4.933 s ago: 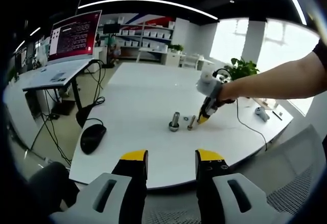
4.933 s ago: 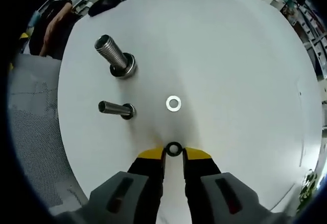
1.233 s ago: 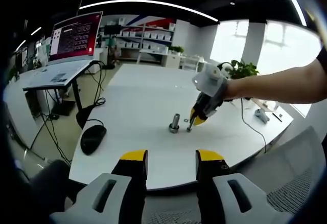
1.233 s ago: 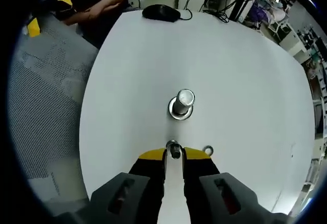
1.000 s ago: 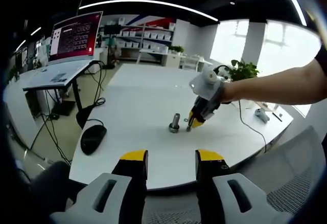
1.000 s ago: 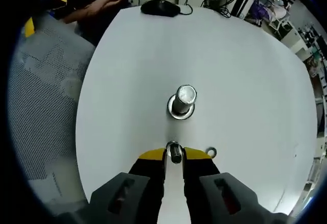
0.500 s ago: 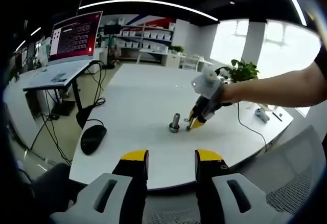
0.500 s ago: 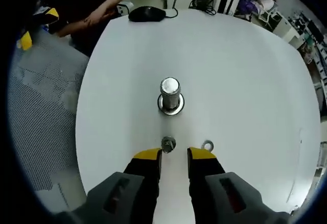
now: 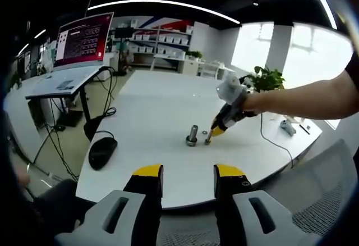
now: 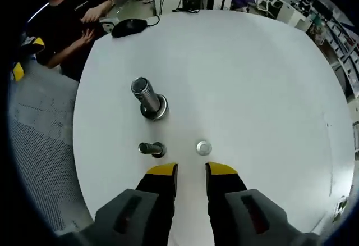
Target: Place the washer onto the threaded stud by aligning its center hole with the stud, sliding it down to the base, and recovering from edge contact or off-axis alignment until the washer reaches the visible bottom stop.
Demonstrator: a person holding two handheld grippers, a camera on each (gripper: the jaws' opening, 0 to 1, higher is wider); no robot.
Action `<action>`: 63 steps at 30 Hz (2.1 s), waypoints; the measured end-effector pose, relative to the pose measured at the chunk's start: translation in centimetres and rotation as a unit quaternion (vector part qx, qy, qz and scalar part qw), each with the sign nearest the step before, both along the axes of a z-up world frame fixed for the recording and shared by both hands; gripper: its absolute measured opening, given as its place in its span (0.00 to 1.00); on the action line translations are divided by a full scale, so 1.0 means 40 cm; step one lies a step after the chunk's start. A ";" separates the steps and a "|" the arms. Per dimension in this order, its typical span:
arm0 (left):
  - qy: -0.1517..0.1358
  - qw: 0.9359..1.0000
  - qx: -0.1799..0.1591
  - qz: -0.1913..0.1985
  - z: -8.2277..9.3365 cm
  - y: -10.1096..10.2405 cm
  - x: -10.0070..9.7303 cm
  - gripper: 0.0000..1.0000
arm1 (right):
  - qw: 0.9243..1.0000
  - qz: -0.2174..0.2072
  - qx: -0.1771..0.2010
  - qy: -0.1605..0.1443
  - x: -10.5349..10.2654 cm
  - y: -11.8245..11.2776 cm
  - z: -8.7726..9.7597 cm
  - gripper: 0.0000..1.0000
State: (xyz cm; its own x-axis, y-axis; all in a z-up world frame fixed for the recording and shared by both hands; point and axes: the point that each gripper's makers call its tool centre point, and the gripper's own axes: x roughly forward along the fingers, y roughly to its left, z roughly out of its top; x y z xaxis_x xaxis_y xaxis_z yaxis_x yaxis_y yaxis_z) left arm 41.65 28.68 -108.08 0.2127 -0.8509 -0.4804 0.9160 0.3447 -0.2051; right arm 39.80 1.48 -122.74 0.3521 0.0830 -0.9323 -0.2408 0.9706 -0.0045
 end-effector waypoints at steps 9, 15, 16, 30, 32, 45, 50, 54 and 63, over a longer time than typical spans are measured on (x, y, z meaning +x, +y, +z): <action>0.001 1.000 -0.001 0.001 0.000 0.000 0.001 0.34 | 0.999 -0.040 0.014 -0.004 0.025 -0.022 -0.030 0.22; 0.001 1.000 -0.001 0.002 -0.001 0.001 0.002 0.34 | 0.999 -0.050 0.011 -0.007 0.034 -0.016 -0.024 0.23; 0.001 1.000 -0.001 0.002 -0.002 0.001 0.002 0.34 | 0.999 -0.046 0.008 -0.008 0.036 -0.010 -0.022 0.23; 0.002 1.000 -0.003 0.005 -0.001 0.002 0.006 0.33 | 1.000 -0.008 -0.009 -0.003 0.052 -0.008 -0.031 0.16; 0.002 1.000 -0.003 0.005 0.000 0.000 0.005 0.33 | 1.000 -0.008 -0.012 -0.007 0.050 -0.006 -0.029 0.15; 0.001 1.000 0.000 0.001 -0.002 0.001 0.004 0.33 | 0.999 -0.029 -0.013 -0.042 0.054 -0.013 -0.028 0.14; 0.000 1.000 0.000 0.000 -0.001 0.000 0.001 0.33 | 0.998 -0.042 -0.015 -0.051 0.050 -0.019 -0.014 0.14; 0.000 1.000 0.001 -0.001 -0.001 0.000 0.001 0.33 | 0.997 -0.042 -0.010 -0.065 0.055 -0.007 0.017 0.14; 0.000 1.000 0.001 -0.003 -0.001 0.000 0.001 0.34 | 0.995 -0.038 0.001 -0.096 0.057 -0.001 0.098 0.14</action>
